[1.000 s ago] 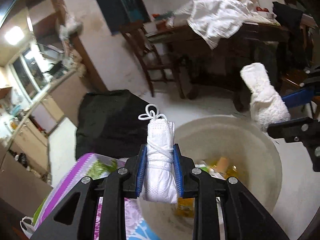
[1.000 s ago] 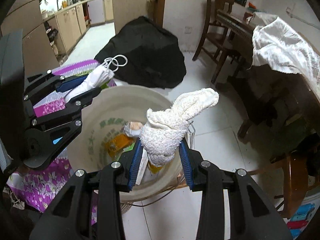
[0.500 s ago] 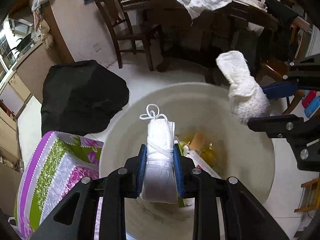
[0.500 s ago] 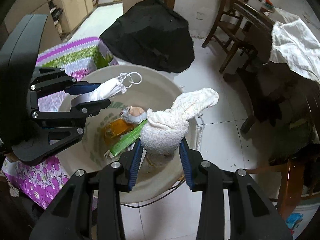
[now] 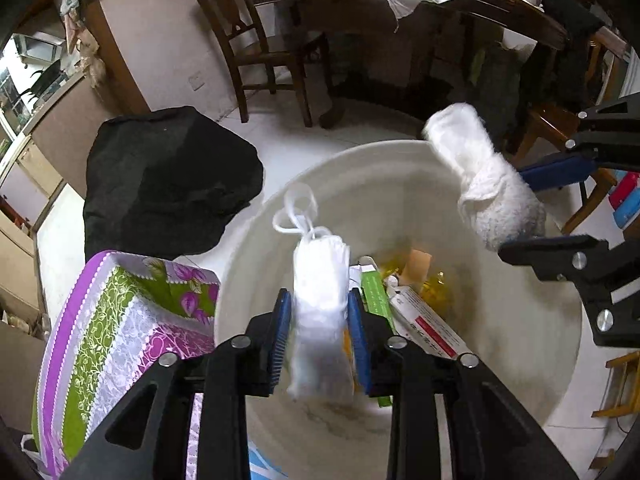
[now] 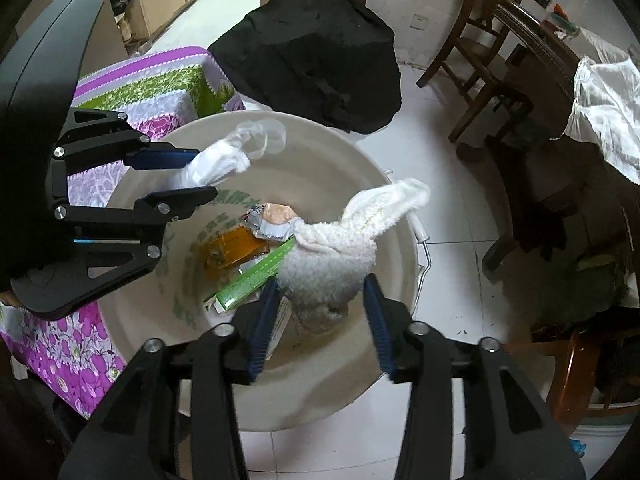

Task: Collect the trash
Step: 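Open both tools to drop the cloth and towel into the bucket, then move both open tools back over the table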

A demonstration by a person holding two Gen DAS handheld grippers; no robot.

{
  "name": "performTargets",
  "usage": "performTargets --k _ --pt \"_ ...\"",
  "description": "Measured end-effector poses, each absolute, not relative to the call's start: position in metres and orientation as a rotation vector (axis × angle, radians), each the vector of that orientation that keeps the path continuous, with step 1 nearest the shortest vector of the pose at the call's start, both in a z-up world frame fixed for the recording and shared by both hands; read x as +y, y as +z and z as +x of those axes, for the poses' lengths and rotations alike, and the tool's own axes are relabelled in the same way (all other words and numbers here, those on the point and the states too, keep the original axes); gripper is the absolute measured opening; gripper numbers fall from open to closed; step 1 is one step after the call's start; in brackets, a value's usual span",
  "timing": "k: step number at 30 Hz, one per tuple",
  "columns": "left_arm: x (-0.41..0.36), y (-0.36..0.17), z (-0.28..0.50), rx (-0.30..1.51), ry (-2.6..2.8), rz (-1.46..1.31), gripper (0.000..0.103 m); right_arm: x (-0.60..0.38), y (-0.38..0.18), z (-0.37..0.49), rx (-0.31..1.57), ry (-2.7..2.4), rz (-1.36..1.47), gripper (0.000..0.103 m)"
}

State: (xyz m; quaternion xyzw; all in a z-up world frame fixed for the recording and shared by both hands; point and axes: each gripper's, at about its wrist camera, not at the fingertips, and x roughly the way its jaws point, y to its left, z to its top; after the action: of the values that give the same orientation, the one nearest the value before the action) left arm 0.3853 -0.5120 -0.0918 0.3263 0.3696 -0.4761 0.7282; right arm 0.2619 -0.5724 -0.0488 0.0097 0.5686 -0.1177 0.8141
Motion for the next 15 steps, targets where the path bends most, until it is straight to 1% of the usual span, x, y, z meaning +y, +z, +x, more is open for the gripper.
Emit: performTargets --k 1,2,3,11,15 --pt "-0.512 -0.091 0.384 0.810 -1.049 0.720 0.036 -0.573 -0.049 0.262 1.208 -0.257 0.015 0.048" --pt "-0.512 -0.091 0.384 0.808 -1.047 0.721 0.043 -0.574 -0.049 0.262 1.207 -0.261 0.016 0.050" --pt "-0.512 -0.091 0.383 0.804 -1.045 0.720 0.044 -0.575 -0.050 0.262 1.207 -0.262 0.019 0.051" --pt "-0.506 -0.096 0.383 0.804 -1.037 0.720 0.044 -0.574 -0.052 0.258 1.206 -0.276 0.013 0.051" --pt "-0.489 -0.090 0.382 0.791 -1.032 0.668 0.044 -0.570 -0.049 0.255 1.176 -0.284 0.018 0.051"
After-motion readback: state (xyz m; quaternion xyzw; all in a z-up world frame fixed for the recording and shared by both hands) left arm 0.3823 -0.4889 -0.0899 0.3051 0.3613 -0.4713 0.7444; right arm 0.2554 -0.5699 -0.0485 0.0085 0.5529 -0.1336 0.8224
